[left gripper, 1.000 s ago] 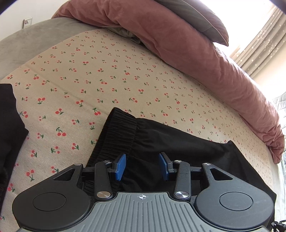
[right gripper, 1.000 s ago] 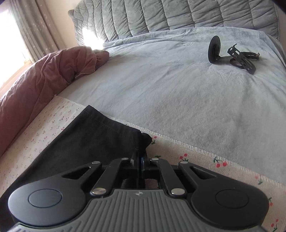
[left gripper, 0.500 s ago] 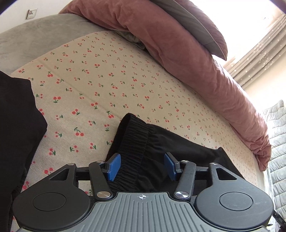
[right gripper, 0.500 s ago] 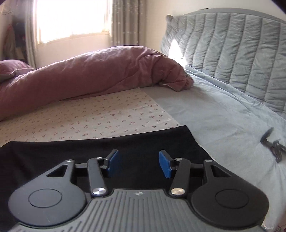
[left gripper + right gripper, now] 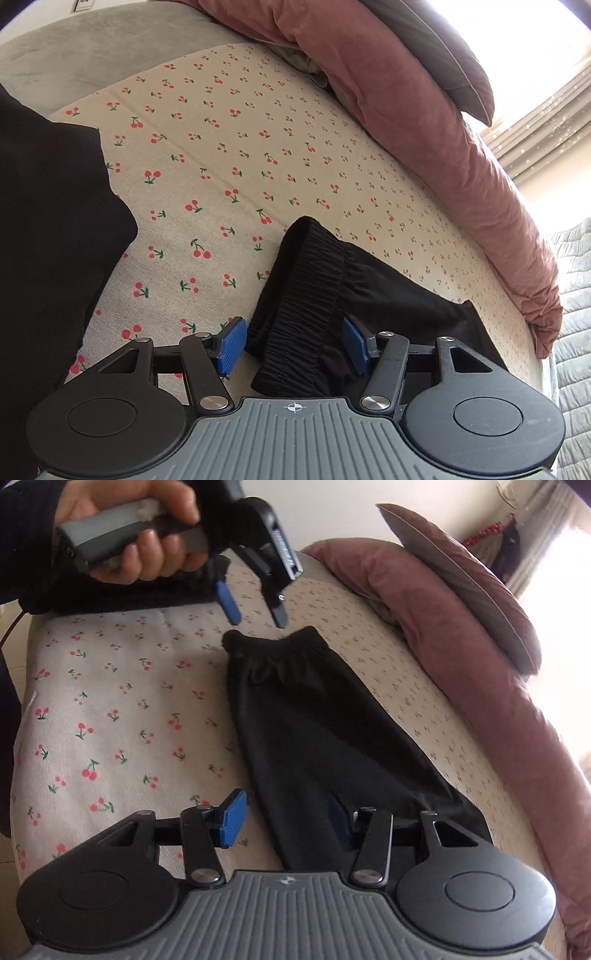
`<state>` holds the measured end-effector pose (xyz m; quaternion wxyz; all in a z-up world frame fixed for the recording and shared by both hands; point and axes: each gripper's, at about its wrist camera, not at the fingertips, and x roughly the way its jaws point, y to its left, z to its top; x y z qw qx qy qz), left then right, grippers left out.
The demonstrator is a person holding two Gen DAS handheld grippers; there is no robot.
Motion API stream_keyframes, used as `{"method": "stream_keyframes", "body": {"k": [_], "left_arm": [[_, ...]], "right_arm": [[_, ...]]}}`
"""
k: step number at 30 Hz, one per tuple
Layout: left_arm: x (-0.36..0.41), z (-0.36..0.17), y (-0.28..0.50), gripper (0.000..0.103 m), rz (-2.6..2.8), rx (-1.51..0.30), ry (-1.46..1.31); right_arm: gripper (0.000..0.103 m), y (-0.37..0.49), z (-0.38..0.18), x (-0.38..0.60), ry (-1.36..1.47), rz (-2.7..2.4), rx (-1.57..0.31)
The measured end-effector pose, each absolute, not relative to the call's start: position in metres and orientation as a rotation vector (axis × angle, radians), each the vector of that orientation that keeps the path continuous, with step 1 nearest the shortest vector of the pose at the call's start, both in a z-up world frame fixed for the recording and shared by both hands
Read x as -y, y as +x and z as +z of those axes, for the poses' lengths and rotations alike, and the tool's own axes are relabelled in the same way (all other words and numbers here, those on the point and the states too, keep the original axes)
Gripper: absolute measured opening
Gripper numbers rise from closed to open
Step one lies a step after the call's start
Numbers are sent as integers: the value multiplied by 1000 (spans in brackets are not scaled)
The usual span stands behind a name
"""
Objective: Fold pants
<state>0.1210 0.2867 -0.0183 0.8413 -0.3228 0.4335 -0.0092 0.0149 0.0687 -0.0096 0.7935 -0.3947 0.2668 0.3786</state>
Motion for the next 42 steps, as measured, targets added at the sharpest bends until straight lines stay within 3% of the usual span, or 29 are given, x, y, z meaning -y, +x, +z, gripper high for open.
{"method": "stream_keyframes", "body": {"k": [8,9,13,18,24,33,40,42], "left_arm": [[-323,-26,122,57,49,-917,-817],[-323,-24,122,57,22,-906,-800],[-331,-24,124,60,27,-896,-778],[-337,-35,130,60,-21,-921,-870],[-338,-36,131,59,-2,-920,-902],[-335,-40,136,59,-48,-930,-922],[-330,-40,140,60,-107,-891,-1007],[-323,-33,143,60,-111,-896,-953]], "right_arm": [[41,48,-35,-193,-1018,799,-422],[28,53,-38,-197,-1057,783,-420],[5,75,-12,-198,-977,786,-467],[3,110,34,-178,-691,768,-541],[1,116,21,-192,-821,610,-360],[2,61,-38,-189,-811,728,-434],[2,70,-27,-176,-578,573,-303],[2,72,-34,-176,-573,601,-340]]}}
